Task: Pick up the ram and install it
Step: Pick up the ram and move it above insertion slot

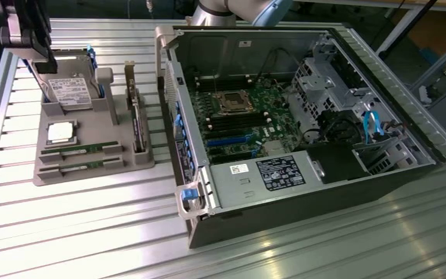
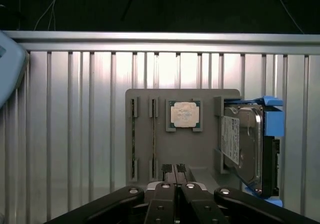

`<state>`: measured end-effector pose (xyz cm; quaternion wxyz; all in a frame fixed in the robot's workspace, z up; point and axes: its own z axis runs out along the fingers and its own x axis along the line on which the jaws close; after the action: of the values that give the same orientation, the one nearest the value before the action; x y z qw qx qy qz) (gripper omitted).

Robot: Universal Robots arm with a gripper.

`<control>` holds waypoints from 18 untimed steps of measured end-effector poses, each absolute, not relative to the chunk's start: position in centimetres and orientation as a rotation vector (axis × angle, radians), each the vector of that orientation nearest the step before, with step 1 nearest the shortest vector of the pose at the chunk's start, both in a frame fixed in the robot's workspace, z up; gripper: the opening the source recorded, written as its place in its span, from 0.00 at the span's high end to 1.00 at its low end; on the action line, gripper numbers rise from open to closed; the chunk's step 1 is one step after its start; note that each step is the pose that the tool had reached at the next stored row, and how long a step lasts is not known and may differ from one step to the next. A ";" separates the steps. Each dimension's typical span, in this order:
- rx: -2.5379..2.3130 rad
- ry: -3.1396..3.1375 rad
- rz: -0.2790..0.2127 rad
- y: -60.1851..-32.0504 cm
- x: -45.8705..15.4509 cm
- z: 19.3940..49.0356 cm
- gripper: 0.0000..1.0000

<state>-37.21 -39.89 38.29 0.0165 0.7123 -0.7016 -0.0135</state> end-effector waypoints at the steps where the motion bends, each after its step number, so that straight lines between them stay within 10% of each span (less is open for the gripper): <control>1: 2.215 -2.181 -0.042 -39.9 -37.2 38.2 0.90; 18: 2.215 -2.181 -0.042 -39.9 -37.3 37.1 0.90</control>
<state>-37.31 -39.89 37.07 0.0163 0.7123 -0.7016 -0.0134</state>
